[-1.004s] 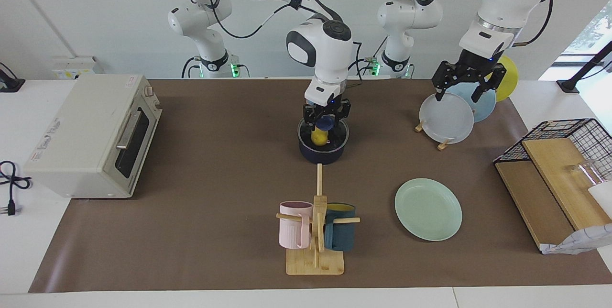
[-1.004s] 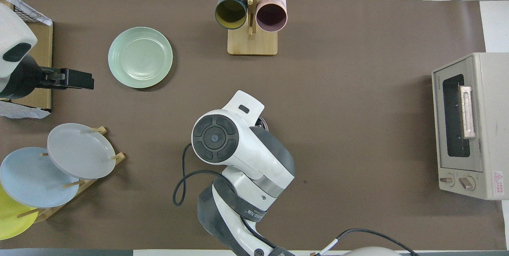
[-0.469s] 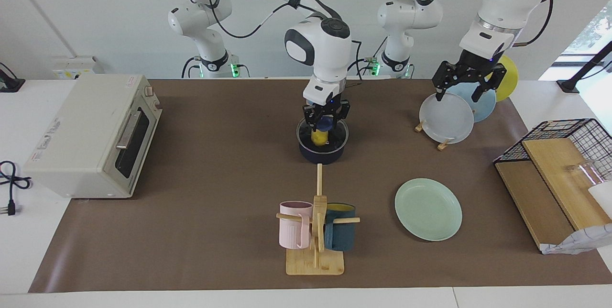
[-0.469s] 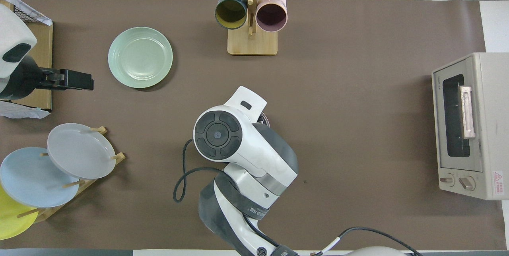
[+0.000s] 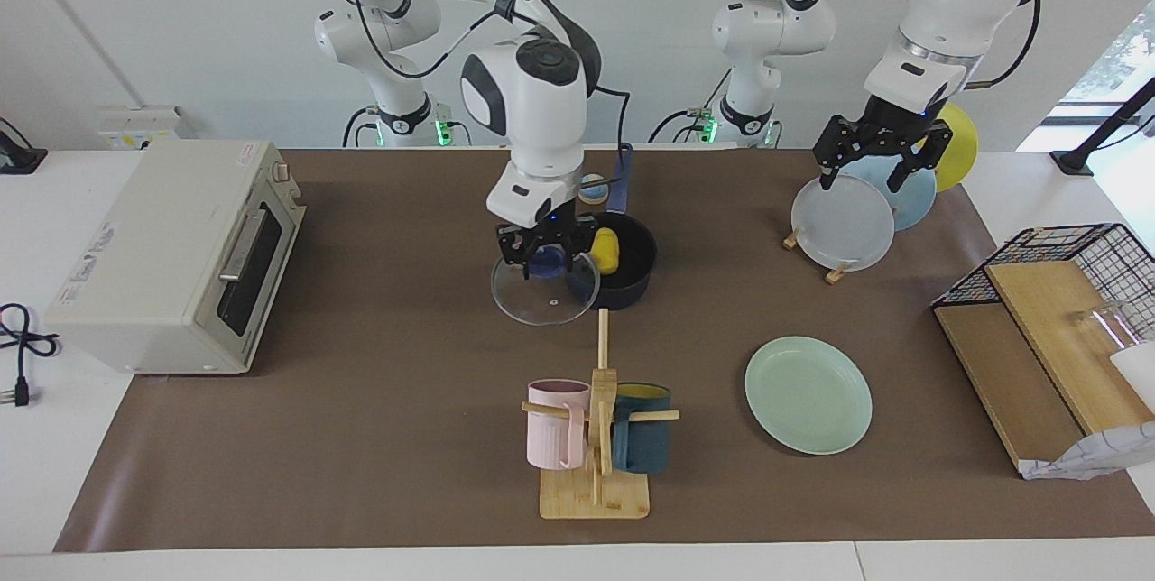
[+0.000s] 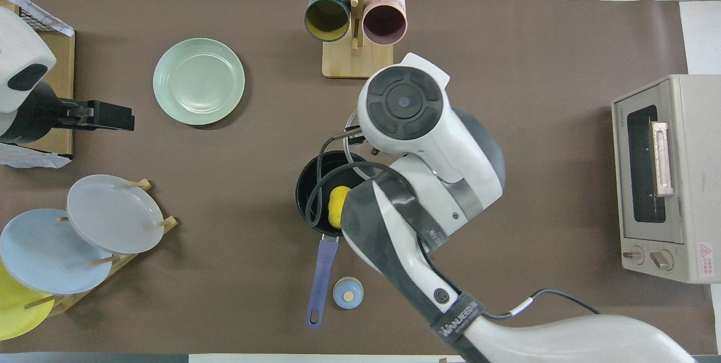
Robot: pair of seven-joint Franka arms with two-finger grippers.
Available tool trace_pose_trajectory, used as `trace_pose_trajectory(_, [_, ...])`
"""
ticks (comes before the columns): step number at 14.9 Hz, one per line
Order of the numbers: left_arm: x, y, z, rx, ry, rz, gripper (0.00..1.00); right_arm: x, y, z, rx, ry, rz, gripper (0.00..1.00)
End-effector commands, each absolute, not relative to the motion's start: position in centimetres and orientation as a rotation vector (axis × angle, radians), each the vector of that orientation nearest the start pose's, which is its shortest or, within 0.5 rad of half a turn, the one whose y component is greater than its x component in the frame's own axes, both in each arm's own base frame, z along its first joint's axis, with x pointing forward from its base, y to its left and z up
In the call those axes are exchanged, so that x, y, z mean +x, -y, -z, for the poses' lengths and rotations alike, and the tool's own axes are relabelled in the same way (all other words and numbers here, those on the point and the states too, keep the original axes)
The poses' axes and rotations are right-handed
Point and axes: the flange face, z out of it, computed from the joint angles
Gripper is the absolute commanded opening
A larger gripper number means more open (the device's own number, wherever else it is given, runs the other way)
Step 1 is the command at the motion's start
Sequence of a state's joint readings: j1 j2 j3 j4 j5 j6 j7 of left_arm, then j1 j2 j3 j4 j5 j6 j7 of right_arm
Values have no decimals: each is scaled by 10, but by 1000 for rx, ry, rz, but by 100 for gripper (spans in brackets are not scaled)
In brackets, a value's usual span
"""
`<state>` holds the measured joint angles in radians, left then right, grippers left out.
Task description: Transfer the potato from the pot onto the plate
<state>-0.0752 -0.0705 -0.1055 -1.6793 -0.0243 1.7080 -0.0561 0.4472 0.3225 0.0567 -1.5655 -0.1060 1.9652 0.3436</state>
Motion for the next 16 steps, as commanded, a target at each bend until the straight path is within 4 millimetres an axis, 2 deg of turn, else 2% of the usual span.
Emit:
trace_pose_trajectory(1, [517,127,-622,-3165,-219,129,100,598,-264,-473,-3148,290,99,23])
trace_pose_trajectory(3, [508,162,-615,-3171,-230,129,100,608,-215,-466,-3161,300,59,23])
trace_pose_trajectory(5, [494,212,-602,-3200,-272,125,100,614,-150,-448,-3168,316,3,23])
trace_pose_trajectory(7, [479,262,-577,-3210,-298,112,100,612,-101,-427,-3159,386,10,23])
trace_pose_trajectory(8, [479,277,-559,-3217,-289,124,100,607,-80,-414,-3156,405,37,23])
trace_pose_trajectory(9, [477,289,-544,-3224,-293,141,100,601,-72,-402,-3152,432,62,23])
trace_pose_trajectory(11, [467,323,-500,-3219,-336,103,100,592,-33,-382,-3155,425,112,23])
trace_pose_trajectory(12, [468,336,-478,-3218,-327,78,100,585,-25,-374,-3153,444,125,23])
trace_pose_trajectory(14, [470,350,-454,-3212,-336,48,100,574,-12,-353,-3153,436,161,24])
trace_pose_trajectory(16, [472,353,-437,-3207,-342,29,100,570,-8,-343,-3153,421,154,24])
